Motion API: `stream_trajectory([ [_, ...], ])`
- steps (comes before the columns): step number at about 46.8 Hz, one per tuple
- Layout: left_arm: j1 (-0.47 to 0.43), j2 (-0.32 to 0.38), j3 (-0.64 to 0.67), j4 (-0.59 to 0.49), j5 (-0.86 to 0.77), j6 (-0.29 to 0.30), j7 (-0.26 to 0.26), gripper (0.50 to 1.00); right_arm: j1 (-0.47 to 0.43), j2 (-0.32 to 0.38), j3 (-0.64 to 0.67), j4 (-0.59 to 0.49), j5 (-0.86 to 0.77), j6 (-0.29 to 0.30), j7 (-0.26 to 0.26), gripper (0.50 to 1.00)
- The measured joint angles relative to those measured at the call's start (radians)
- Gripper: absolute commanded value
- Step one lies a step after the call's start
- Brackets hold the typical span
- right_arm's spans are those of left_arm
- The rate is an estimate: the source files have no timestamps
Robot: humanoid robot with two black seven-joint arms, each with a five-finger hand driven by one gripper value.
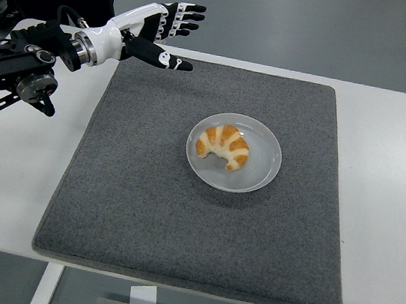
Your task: Place the bread on the plate
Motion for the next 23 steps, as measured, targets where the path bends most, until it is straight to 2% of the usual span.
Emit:
stream_trajectory([
  [14,0.01,0.024,-0.004,0.134,-0.217,-0.204,0.028,0.996,0.0,0.0,0.0,0.0,0.0,0.0,0.0,0.952],
  [23,0.018,0.055,-0.005,0.185,-0.398,-0.306,0.117,0.996,0.0,0.0,0.0,0.0,0.0,0.0,0.0,0.952],
])
